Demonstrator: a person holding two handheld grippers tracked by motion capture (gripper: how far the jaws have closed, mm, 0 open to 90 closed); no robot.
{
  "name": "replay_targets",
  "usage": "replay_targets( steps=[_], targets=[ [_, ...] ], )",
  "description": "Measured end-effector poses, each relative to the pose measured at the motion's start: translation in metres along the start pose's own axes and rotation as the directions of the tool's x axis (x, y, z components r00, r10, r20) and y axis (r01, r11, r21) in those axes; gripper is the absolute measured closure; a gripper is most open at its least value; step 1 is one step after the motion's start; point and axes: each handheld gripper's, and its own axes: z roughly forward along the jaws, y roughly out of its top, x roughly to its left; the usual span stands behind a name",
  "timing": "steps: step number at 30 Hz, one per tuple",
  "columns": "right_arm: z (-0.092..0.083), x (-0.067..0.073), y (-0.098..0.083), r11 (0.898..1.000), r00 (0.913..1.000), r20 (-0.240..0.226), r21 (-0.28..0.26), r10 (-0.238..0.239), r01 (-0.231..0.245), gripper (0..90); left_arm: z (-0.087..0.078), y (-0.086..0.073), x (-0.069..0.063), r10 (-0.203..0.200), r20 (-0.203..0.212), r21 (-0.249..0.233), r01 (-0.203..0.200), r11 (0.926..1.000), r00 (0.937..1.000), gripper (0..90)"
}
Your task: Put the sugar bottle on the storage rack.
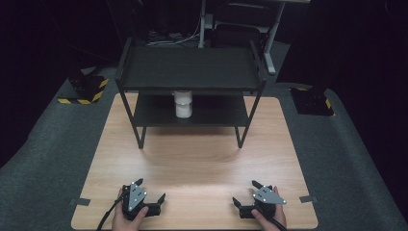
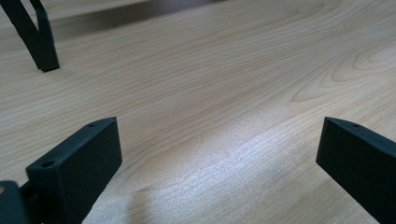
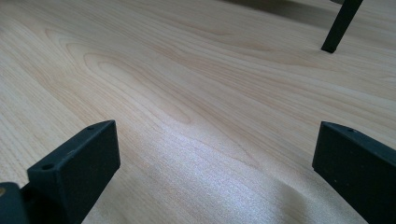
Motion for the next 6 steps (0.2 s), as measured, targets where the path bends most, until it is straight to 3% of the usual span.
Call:
replay_targets(
  steps=[6],
  targets=[
    [-0.0003,0.0024,-0.0008,1.000,0.9998,0.005,-0.005,-0.021,0.021,0.4,0.0007,0.0004,0.0019,-0.008,0.010,0.001,0.008,1.0000,0.9999,0.5]
  ],
)
